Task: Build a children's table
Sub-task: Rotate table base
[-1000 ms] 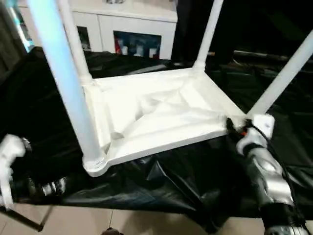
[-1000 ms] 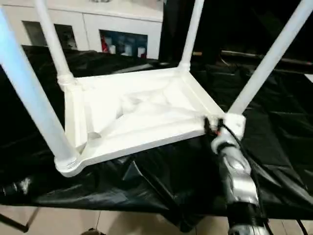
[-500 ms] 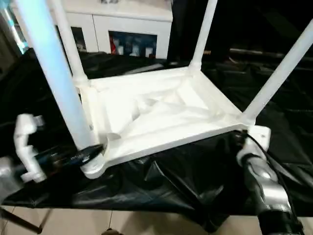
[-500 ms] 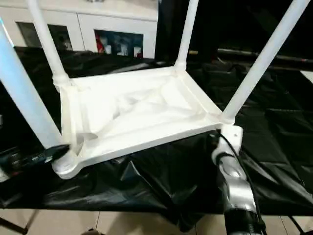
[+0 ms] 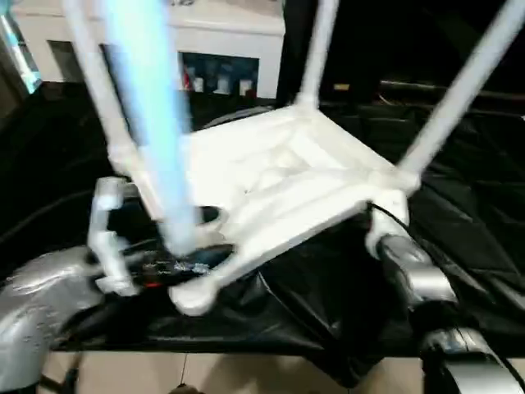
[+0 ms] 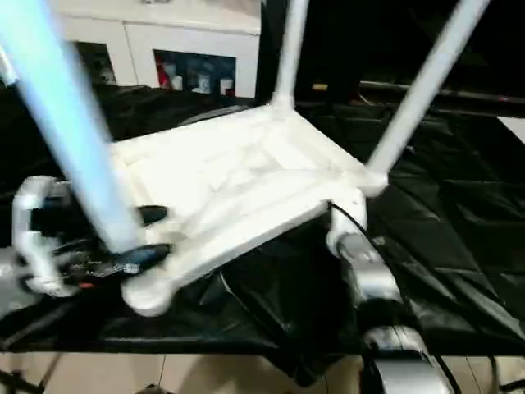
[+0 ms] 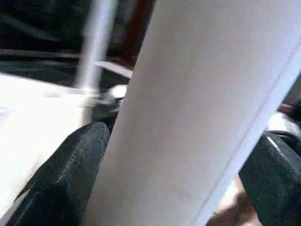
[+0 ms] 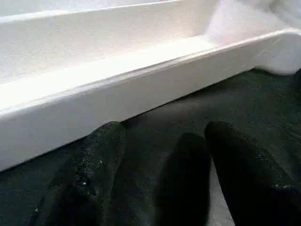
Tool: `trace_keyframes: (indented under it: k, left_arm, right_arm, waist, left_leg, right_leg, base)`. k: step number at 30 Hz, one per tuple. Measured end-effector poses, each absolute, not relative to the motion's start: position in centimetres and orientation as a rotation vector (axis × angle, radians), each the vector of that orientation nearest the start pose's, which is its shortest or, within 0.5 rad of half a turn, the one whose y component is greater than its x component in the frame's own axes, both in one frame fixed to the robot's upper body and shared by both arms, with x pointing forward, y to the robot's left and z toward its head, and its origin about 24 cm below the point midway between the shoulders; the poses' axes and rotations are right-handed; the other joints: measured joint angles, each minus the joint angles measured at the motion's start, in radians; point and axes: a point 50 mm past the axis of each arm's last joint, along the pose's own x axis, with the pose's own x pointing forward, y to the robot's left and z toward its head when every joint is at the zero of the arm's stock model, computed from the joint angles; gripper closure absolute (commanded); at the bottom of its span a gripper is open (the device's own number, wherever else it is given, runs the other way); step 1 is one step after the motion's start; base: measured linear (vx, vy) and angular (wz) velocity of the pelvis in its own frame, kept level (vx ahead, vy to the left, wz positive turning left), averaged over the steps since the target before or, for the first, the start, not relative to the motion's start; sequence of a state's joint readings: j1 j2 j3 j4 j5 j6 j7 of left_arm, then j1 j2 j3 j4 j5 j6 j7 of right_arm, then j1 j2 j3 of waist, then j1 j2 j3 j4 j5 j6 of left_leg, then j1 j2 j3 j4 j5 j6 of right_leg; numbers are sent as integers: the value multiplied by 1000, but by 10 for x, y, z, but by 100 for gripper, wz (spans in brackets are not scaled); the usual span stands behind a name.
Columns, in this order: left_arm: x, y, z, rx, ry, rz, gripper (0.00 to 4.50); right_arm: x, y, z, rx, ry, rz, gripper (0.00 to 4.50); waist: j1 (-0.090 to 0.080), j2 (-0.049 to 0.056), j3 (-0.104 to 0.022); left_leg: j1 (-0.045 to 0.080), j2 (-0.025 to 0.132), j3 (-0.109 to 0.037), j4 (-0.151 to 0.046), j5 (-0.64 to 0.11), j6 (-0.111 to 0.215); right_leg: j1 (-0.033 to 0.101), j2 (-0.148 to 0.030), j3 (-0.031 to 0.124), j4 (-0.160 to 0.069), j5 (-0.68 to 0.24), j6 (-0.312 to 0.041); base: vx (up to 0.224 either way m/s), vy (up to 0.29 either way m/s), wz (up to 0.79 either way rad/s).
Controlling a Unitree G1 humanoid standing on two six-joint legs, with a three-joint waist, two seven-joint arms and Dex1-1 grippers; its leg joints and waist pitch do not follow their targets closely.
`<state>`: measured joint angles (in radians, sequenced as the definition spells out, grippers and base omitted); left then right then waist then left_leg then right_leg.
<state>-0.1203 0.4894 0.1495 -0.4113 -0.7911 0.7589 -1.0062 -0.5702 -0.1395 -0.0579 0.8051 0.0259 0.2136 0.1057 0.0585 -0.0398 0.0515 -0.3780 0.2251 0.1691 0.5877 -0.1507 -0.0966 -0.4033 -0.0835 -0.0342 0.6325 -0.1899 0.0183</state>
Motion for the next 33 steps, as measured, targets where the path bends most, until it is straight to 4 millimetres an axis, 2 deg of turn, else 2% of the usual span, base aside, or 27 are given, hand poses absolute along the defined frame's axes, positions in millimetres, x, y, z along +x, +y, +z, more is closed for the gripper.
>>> trace_keyframes:
  k: [4,13,18,23,29,33]
  left_arm:
    - [227,145,143,-300,107,-1331,6]
    - [249,103,146,-302,84,-1410,6]
    - [273,79,139,-232,73,-1338,6]
    - [280,63,136,-208,64,-1345,6]
    - [285,47,132,-217,40,-1348,6]
    - [285,28,132,-217,24,-1381,6]
  right_arm:
    - [343,-132,7,-69,447,226,138]
    - [347,-90,11,-125,430,440,138]
    - [352,-92,14,-139,422,405,138]
    - [353,-102,13,-135,421,410,138]
    - [350,-107,10,-112,420,442,138]
    - [349,-110,8,-88,415,436,138]
  waist:
    - [-15,-1,0]
    - [-26,-3,0]
    - [-13,-3,0]
    - [1,-2,0]
    - [3,-2,0]
    - [-6,-2,0]
  left_leg:
    - [1,1,0,0,0,0]
    - [1,1,0,0,0,0]
    - [1,1,0,0,0,0]
    - [-1,1,0,0,0,0]
    - [-1,1,0,1,0,0]
    - [-1,1,0,1,0,0]
  right_leg:
    - [-1,1,-1,0,1,0]
    - [-1,2,0,0,2,-1]
    - [-1,1,0,-1,2,-1]
    - [-1,1,-1,-1,2,-1]
    - [-1,0,-2,-2,3,-2]
    - [-1,0,-1,-2,3,-3]
  base:
    - [0,0,0]
    - [0,0,0]
    - [0,0,0]
    - [0,0,0]
    - [0,0,0]
    - [0,0,0]
